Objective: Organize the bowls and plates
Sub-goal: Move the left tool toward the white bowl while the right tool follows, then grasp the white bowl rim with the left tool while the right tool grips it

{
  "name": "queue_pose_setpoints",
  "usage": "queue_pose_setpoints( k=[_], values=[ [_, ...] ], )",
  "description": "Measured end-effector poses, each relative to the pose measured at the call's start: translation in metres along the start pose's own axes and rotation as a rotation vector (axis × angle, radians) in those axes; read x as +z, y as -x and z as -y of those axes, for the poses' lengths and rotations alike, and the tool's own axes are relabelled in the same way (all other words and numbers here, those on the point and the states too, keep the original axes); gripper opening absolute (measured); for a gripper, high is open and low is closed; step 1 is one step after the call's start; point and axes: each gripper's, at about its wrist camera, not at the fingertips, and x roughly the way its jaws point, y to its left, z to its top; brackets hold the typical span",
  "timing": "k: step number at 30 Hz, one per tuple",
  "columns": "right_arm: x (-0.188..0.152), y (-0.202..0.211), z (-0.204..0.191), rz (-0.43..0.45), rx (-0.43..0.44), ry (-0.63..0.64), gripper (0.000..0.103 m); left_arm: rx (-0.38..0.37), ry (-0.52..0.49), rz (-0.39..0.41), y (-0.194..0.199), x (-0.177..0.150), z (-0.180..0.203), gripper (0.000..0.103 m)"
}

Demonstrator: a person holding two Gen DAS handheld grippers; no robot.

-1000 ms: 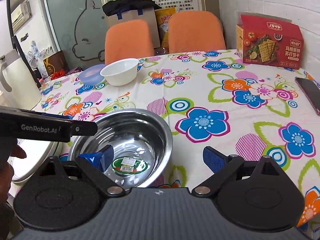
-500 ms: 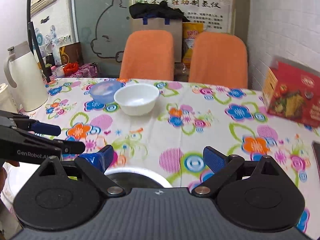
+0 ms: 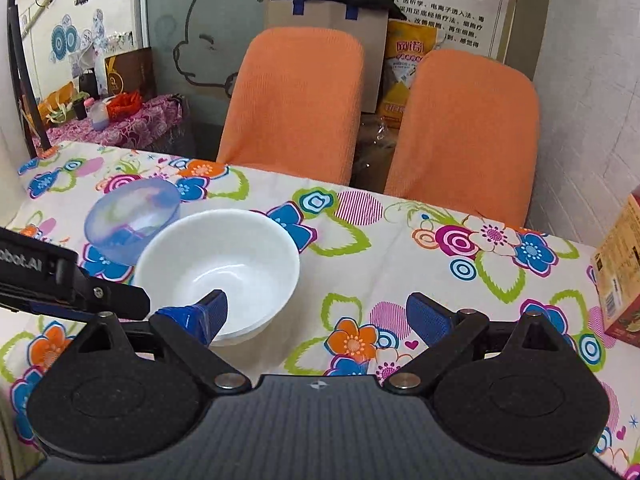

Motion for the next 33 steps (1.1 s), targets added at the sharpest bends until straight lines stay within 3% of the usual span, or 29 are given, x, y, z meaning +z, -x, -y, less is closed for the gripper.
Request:
queue_pose_setpoints(
  k=[10,17,19,20,23,26,33],
  values=[
    [0.006,-0.048,-0.002,-0.041,0.056,0.075,0.084,0.042,0.148,-0.030,-0.044,0.020,0.009,0.067],
    [0.006,-0.052,-0.007,-0.023,0.113,0.102,0.083,0.045,0.121,-0.019,-0.054,0.025,0.021,0.066],
    [0.005,-0.053,-0.009,-0.024,0.144,0.105,0.082,0.033,0.104,-0.038,-0.059,0.026,0.024,0.057],
    [0.005,-0.053,-0.010,-0.032,0.157,0.105,0.081,0.025,0.089,-0.039,-0.061,0.026,0.025,0.043],
    [0.003,-0.050,-0.015,-0.063,0.203,0.104,0.081,0.018,0.046,-0.056,-0.063,0.028,0.026,0.031],
    [0.001,-0.045,-0.016,-0.092,0.244,0.055,0.081,-0.011,0.043,-0.080,-0.063,0.029,0.023,0.031],
    [0.004,-0.022,-0.023,-0.102,0.227,0.010,0.082,-0.055,0.012,-0.115,-0.056,0.023,0.026,0.031]
  ],
)
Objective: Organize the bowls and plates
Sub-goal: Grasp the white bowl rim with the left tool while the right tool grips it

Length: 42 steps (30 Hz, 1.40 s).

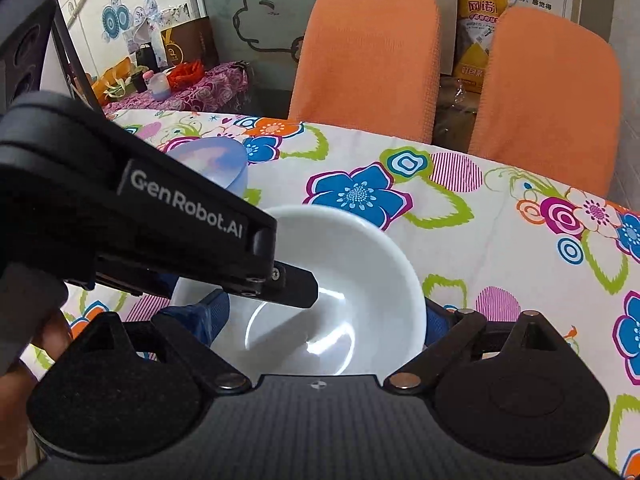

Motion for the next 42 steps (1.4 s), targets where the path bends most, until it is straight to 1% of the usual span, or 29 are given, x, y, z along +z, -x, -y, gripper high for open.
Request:
queue_pose_setpoints(
  k=[4,6,7,10,13,17,21,22,23,24,25,27,28,31,33,36,40,42],
  values=[
    [-0.008,0.008,-0.002,-0.020,0.029,-0.044,0.082,0.000,-0.084,0.026,0.014,-0.011,0.010,0.030],
    [-0.014,0.008,-0.005,-0.036,0.032,-0.017,0.083,0.004,-0.111,0.029,0.018,-0.016,0.012,0.030],
    [-0.017,0.007,-0.005,-0.034,0.019,-0.004,0.083,0.000,-0.110,0.027,0.018,-0.018,0.011,0.030],
    [-0.020,0.014,0.005,-0.009,-0.031,-0.040,0.083,-0.019,-0.121,0.028,0.020,-0.020,0.006,0.030],
    [-0.023,0.022,0.014,0.004,-0.065,-0.054,0.083,0.007,-0.123,0.039,0.022,-0.022,0.000,0.031],
    [-0.030,0.030,0.016,0.030,-0.055,-0.047,0.081,-0.004,-0.116,0.030,0.021,-0.029,-0.007,0.031],
    [-0.035,0.025,0.004,0.031,-0.059,0.034,0.079,0.003,-0.117,0.024,0.013,-0.034,-0.008,0.031],
    [-0.036,0.022,0.000,0.023,-0.047,0.054,0.075,-0.005,-0.114,0.018,0.011,-0.034,-0.009,0.030],
    [-0.036,0.019,-0.004,0.011,-0.028,0.065,0.072,-0.007,-0.115,0.019,0.010,-0.034,-0.007,0.027],
    [-0.035,0.018,-0.006,0.002,0.006,0.063,0.071,-0.018,-0.114,0.008,0.008,-0.034,-0.006,0.025],
    [-0.033,0.017,-0.009,0.000,0.021,0.056,0.067,-0.028,-0.117,-0.006,0.006,-0.033,-0.004,0.025],
    [-0.029,0.016,-0.011,-0.014,0.015,0.067,0.067,-0.010,-0.130,-0.016,0.004,-0.032,0.001,0.025],
    [-0.026,0.015,-0.009,-0.031,0.026,0.060,0.067,-0.007,-0.133,-0.025,0.004,-0.031,0.002,0.025],
    [-0.023,0.013,0.000,-0.085,0.089,-0.014,0.068,-0.012,-0.115,-0.051,0.003,-0.025,0.000,0.025],
    [-0.024,0.017,0.001,-0.103,0.118,-0.047,0.070,-0.001,-0.116,-0.049,0.005,-0.025,0.002,0.025],
    [-0.027,0.024,-0.004,-0.112,0.109,-0.041,0.070,0.007,-0.137,-0.030,0.015,-0.029,0.009,0.024],
    [-0.034,0.036,-0.007,-0.128,0.103,-0.076,0.072,-0.004,-0.157,-0.018,0.031,-0.040,0.018,0.024],
    [-0.037,0.039,-0.009,-0.128,0.103,-0.064,0.070,-0.010,-0.151,-0.021,0.034,-0.045,0.018,0.024]
  ],
)
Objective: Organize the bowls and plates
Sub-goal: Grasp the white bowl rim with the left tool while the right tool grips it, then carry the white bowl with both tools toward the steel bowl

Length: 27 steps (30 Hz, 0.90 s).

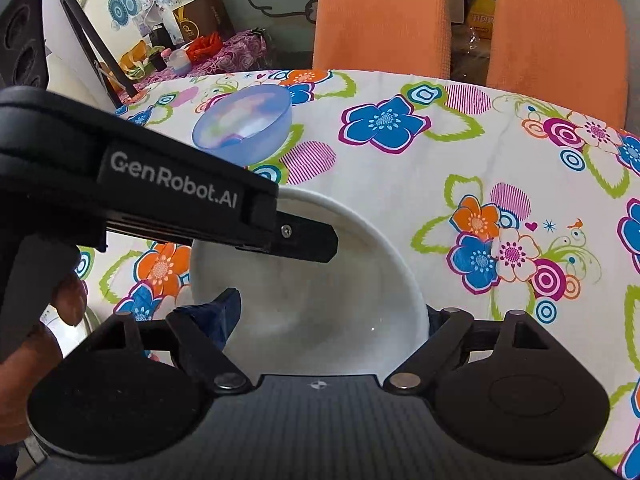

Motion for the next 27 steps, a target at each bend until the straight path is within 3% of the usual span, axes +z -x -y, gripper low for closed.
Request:
queue_pose_setpoints(
  k=[3,7,13,20,23,27],
  values=[
    [-0.001,-0.002,0.000,0.017,-0.078,0.028,0.070,-0.022,0.004,-0.012,-0.006,-0.007,-0.003,0.025],
    [-0.003,0.008,0.012,0.077,-0.139,0.014,0.071,0.010,-0.024,0.019,-0.003,-0.014,-0.008,0.025],
    [-0.026,0.024,0.019,0.158,-0.226,0.068,0.072,0.002,-0.095,0.054,0.007,-0.020,-0.016,0.027],
    [-0.034,0.023,0.029,0.175,-0.170,0.066,0.072,-0.007,-0.140,0.034,-0.007,-0.026,-0.011,0.032],
    [-0.030,0.017,0.028,0.163,-0.192,0.116,0.072,0.004,-0.143,0.036,-0.014,-0.026,-0.009,0.047],
    [-0.029,0.012,0.030,0.182,-0.088,0.238,0.072,0.013,-0.163,0.040,-0.017,-0.025,-0.006,0.047]
  ],
)
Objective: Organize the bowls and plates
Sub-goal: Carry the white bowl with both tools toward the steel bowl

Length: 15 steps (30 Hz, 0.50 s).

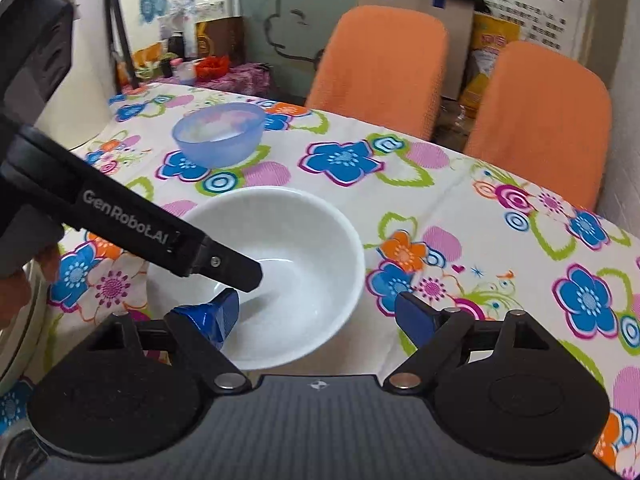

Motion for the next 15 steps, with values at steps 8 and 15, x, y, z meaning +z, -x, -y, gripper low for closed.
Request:
queue_pose_setpoints(
  k=[8,15],
  values=[
    [-0.018,-0.013,-0.006,0.050,0.103,0.086,0.076,0.008,-0.025,-0.001,-0.003,0.002,0.004,0.056],
    [-0.002,-0.011,0.000,-0.016,0.066,0.018,0.074,0.014,-0.031,-0.001,-0.004,0.003,0.008,0.056]
  ],
)
